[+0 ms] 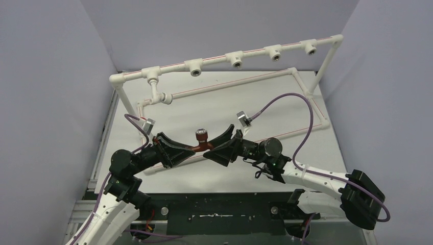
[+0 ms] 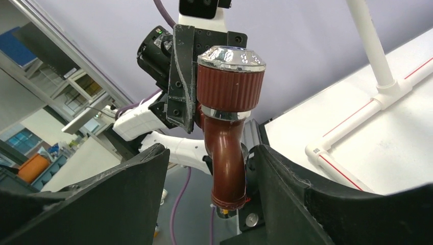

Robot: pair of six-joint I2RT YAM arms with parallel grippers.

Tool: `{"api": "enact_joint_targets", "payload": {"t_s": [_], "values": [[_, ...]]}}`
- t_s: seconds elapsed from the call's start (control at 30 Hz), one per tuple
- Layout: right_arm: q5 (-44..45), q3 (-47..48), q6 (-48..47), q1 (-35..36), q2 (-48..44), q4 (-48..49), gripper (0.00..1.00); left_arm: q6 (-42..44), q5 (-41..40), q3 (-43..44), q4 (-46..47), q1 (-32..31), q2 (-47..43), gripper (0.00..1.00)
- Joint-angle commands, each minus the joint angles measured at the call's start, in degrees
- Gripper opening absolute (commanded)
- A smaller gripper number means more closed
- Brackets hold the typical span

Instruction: Install the water faucets

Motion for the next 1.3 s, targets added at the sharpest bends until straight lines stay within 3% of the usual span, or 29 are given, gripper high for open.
{"api": "enact_joint_targets", "payload": {"t_s": [0.0,0.37,0.83,1.27], "values": [[-1.6,3.8,-4.3,-0.6,-3.7,-6.5,0.63,0.5,1.8,0.6,3.7,-0.2,-0.1,0.00],[-4.8,7.8,-6.5,-0.9,-5.2,-16.3,0.61,0.6,5.7,1.0,5.3,-0.2,0.7,0.00],[-7.0,8.0,-8.8,-0.8,-6.8,-20.0,0.47,1.2,7.1,1.4,5.6,-0.2,1.4,0.00],[-7.0,6.6,-9.6,-0.8,-9.5,-20.0,0.43,-0.9,8.4,0.9,7.8,-0.2,1.1,0.00]]}}
